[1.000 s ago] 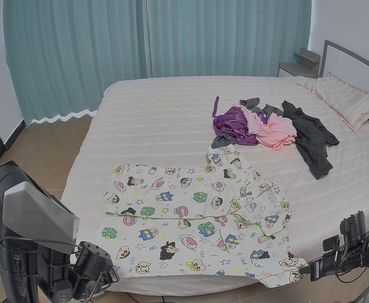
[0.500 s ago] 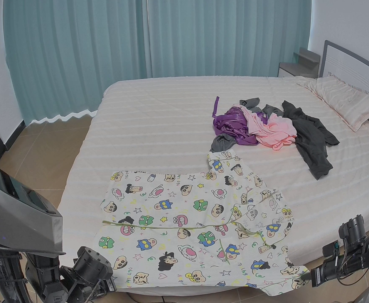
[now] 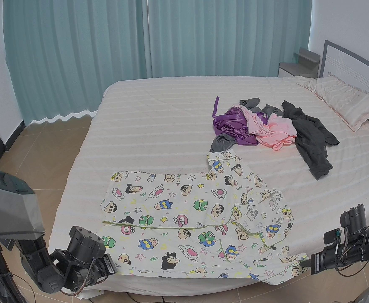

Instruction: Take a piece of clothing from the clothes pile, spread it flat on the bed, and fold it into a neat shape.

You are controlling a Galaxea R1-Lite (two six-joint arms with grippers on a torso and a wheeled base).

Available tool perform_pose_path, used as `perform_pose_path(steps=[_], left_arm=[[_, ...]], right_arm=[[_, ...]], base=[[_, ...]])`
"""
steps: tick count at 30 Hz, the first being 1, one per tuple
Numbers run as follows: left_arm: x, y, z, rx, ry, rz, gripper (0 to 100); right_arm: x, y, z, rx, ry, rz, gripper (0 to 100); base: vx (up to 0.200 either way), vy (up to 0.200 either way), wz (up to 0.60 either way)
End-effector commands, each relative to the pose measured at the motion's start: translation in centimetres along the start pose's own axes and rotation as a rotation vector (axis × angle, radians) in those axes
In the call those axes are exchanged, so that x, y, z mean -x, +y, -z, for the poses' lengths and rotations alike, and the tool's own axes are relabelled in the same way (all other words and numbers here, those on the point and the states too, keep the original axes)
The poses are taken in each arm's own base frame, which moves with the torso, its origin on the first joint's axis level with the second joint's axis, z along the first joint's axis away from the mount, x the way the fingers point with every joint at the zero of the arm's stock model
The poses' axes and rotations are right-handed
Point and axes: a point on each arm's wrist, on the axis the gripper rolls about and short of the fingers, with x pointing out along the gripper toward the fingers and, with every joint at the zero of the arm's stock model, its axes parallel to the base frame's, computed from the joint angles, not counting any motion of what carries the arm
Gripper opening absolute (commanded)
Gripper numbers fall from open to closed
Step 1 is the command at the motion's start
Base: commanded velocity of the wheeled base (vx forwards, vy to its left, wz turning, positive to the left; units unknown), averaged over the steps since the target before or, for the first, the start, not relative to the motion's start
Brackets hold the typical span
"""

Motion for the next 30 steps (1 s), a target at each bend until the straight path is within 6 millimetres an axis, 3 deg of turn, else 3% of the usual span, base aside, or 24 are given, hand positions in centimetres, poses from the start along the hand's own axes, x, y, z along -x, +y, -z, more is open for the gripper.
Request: perform_pose_path(steps=[1, 14, 24, 30], left_arm=[[0.1, -1.3, -3.5, 0.072, 0.000, 0.054, 0], [-3.5, -2.6, -8.1, 0.154, 0.149, 0.041, 0], [-6.4, -2.9, -10.5, 0.196, 0.185, -0.007, 0], [-6.6, -2.6, -11.5, 0.229, 0.193, 0.019, 0]], right_arm=[[-1.0, 0.0, -1.8, -0.017, -0.021, -0.006, 0], [-4.5, -0.6, -4.9, -0.034, -0.005, 0.001, 0], [-6.7, -0.8, -7.7, -0.103, -0.044, 0.002, 0], [-7.0, -1.1, -8.9, -0.115, -0.080, 0.001, 0]], base=[[0.000, 0.000, 0.00], [0.000, 0.000, 0.00], [0.000, 0.000, 0.00], [0.000, 0.000, 0.00]])
